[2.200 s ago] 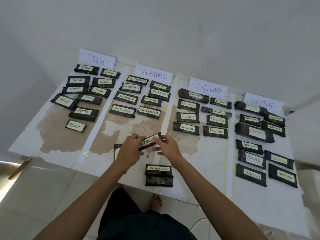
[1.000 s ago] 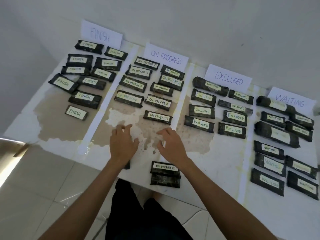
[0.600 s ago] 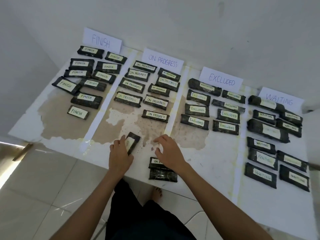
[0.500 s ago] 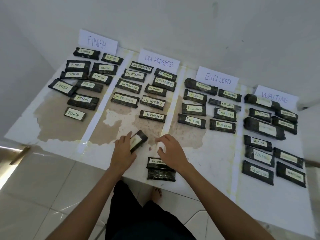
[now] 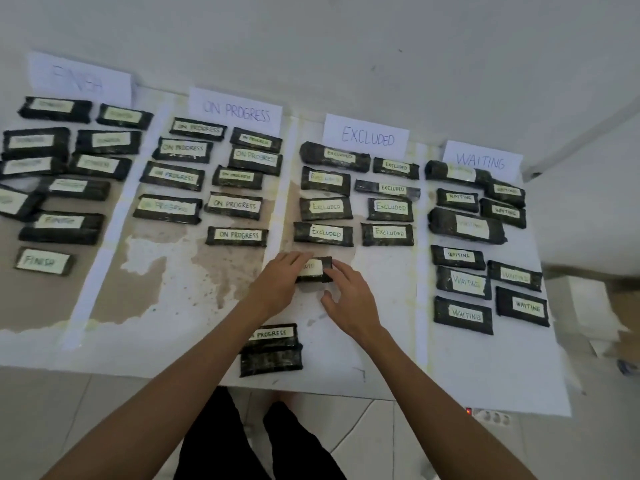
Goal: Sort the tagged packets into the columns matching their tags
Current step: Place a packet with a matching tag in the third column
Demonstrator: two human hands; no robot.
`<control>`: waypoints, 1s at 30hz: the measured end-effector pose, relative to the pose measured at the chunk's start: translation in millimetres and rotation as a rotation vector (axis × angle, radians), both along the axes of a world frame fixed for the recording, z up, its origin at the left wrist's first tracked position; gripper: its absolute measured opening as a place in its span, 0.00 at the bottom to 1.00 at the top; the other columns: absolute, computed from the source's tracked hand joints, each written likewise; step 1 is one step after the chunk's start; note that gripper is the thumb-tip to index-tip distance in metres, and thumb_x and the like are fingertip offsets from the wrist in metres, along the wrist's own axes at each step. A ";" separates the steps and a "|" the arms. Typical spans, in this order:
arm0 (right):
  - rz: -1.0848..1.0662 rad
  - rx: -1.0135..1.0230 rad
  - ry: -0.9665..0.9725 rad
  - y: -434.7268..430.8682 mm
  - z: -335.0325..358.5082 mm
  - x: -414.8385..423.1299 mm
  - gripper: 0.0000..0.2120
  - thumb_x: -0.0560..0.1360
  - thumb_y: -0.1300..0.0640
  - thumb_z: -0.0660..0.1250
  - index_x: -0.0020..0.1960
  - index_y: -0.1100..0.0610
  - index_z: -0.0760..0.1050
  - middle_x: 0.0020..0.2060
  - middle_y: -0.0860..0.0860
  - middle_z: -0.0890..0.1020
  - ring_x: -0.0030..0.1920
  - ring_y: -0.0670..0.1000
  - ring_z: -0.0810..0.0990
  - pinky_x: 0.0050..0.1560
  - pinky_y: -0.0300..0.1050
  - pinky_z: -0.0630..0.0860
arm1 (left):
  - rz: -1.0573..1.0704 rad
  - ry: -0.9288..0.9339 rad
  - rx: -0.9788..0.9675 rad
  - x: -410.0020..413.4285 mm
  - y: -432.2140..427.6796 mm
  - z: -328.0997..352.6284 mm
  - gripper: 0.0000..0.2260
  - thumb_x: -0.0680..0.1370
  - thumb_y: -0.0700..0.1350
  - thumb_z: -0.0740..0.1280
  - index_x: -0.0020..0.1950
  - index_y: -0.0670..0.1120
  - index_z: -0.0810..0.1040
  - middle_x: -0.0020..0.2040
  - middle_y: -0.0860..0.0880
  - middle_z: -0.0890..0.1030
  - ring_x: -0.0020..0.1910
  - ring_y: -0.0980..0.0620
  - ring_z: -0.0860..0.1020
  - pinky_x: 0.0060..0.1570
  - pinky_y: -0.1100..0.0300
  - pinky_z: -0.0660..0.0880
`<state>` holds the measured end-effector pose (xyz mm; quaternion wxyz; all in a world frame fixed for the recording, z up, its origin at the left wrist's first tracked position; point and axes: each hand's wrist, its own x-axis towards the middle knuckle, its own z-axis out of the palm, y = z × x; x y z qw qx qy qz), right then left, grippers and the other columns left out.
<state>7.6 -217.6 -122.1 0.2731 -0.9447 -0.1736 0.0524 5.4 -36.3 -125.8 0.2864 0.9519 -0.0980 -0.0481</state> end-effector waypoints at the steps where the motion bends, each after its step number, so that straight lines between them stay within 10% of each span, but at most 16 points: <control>1: -0.010 -0.013 0.005 -3.0 -3.4 3.2 0.22 0.69 0.59 0.69 0.63 0.59 0.75 0.63 0.56 0.76 0.58 0.58 0.77 0.58 0.48 0.73 | -0.024 -0.014 0.011 6.4 -3.3 -3.2 0.30 0.70 0.26 0.60 0.71 0.40 0.65 0.66 0.40 0.72 0.63 0.39 0.69 0.61 0.50 0.68; 17: -0.034 0.006 0.010 -1.9 -4.4 -1.8 0.25 0.69 0.58 0.70 0.65 0.60 0.72 0.63 0.58 0.73 0.58 0.59 0.73 0.57 0.53 0.74 | -0.094 -0.084 0.041 2.1 9.8 -4.4 0.20 0.71 0.33 0.68 0.63 0.39 0.76 0.59 0.39 0.78 0.56 0.38 0.76 0.55 0.46 0.75; 30: 0.561 -0.305 0.338 55.2 23.3 -42.6 0.22 0.74 0.56 0.67 0.68 0.53 0.69 0.62 0.55 0.74 0.59 0.57 0.71 0.58 0.53 0.70 | 0.330 0.154 -0.017 -129.7 54.8 1.9 0.19 0.74 0.39 0.68 0.66 0.42 0.74 0.64 0.41 0.74 0.62 0.39 0.71 0.61 0.49 0.69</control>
